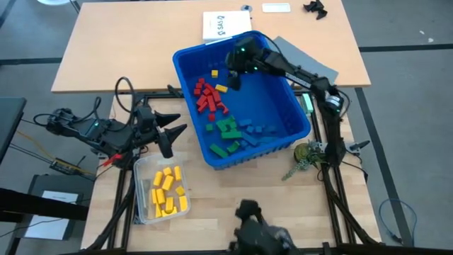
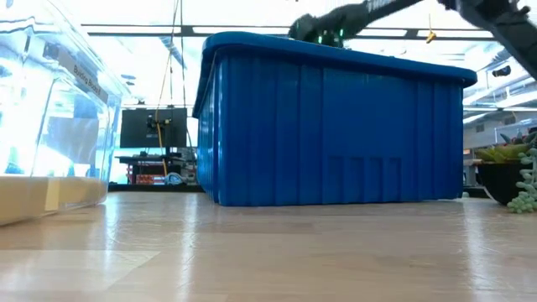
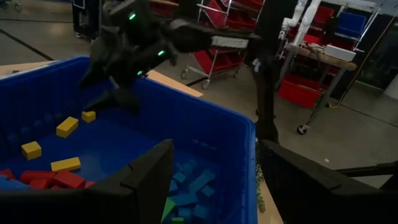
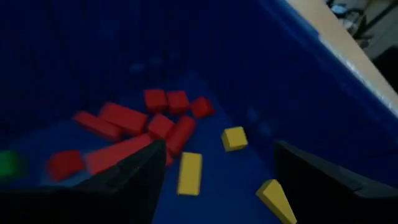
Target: Sort Items/Unsort Items
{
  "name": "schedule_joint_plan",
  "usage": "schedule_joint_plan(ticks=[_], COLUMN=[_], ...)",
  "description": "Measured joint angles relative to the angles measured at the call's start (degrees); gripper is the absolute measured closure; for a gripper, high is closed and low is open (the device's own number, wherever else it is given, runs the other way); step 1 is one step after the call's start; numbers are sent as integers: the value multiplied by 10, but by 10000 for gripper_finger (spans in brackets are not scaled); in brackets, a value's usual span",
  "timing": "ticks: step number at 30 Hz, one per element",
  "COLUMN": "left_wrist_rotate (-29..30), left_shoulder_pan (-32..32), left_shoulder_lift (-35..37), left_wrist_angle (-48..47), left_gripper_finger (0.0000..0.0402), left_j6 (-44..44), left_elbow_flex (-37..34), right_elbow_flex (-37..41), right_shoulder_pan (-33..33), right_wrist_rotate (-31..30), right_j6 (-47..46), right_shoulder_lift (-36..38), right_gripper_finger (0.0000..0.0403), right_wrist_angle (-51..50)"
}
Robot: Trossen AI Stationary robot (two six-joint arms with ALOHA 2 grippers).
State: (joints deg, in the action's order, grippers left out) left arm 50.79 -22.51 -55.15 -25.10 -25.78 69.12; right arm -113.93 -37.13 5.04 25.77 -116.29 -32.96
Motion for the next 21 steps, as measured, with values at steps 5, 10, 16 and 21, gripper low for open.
schedule_joint_plan(ticks=[5,10,16,21], left_wrist_rotate=[0,0,0,0], left_shoulder_pan=[0,0,0,0], left_shoulder_lift=[0,0,0,0], left_wrist_angle=[1,4,3,2], left_gripper_finger=[153,153,153,153], left_j6=[0,0,0,0], left_elbow_flex=[0,0,0,0], right_elbow_flex=[0,-1,-2,-1], right_shoulder_pan=[-26,-35,-39,-45], right_wrist_rotate=[4,8,13,32], right_j6=[-2,-6,1,3], right_shoulder_lift=[-69,-125,-179,-198], right_gripper_finger=[112,112,115,122], right_wrist_angle=[53,90,110,108])
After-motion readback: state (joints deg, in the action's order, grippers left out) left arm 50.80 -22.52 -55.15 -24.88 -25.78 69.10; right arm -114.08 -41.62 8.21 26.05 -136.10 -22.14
